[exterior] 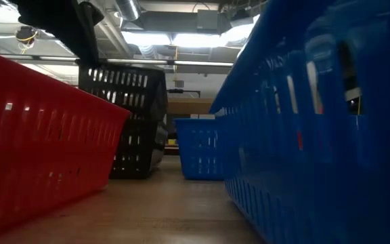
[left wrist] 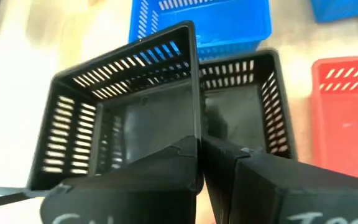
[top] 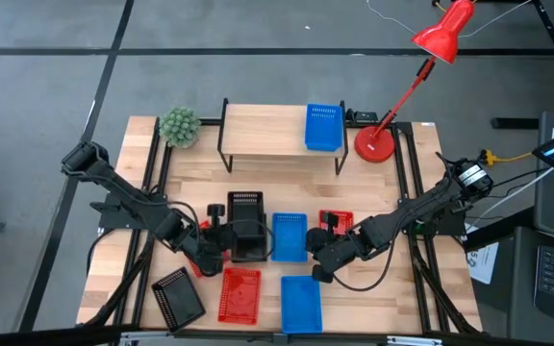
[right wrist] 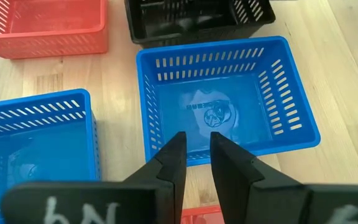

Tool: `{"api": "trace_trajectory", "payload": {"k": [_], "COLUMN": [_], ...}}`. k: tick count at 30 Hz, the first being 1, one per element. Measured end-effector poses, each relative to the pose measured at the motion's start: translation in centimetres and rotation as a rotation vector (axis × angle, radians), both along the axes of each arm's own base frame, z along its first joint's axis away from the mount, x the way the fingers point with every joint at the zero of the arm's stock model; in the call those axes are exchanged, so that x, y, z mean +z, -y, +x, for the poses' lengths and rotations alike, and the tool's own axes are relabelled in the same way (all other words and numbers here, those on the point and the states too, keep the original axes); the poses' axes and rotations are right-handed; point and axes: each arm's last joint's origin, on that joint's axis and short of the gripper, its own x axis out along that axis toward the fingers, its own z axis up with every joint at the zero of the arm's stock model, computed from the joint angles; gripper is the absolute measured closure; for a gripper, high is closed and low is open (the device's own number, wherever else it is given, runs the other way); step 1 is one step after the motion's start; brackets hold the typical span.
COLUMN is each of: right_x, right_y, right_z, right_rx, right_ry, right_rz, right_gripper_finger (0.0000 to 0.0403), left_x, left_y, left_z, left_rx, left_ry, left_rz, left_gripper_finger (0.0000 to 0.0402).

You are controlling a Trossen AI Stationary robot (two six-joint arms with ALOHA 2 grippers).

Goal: Stack baskets on shelf by color
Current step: Put the top black bin on the shelf

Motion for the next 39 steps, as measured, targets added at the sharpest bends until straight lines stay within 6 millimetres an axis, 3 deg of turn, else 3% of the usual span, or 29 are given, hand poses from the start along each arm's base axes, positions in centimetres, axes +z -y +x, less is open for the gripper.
{"api": "trace_trajectory", "payload": {"k": [9, 16, 26, 39], "right_x": [0.0, 0.0, 0.0, 0.0], "right_y": [0.0, 0.0, 0.0, 0.0], "right_z": [0.0, 0.0, 0.0, 0.0], "right_rx": [0.0, 0.0, 0.0, -0.002], "right_ry": [0.0, 0.0, 0.001, 0.002], "right_rz": [0.0, -0.001, -0.002, -0.004], "right_gripper_finger": [0.0331, 0.0331, 0.0331, 0.0331], "left_x": [4.0, 7.5, 10.4, 13.8], "left_y": [-0.2, -1.7, -3.4, -7.2], "left_z": [0.3, 0.9, 1.8, 2.8], "left_rx": [-0.006, -0.005, -0.044, -0.064], "left_ry": [0.014, 0.004, 0.006, -0.055], "left_rz": [0.154, 0.289, 0.413, 0.622], "left_gripper_finger": [0.04, 0.04, 0.04, 0.0401]}}
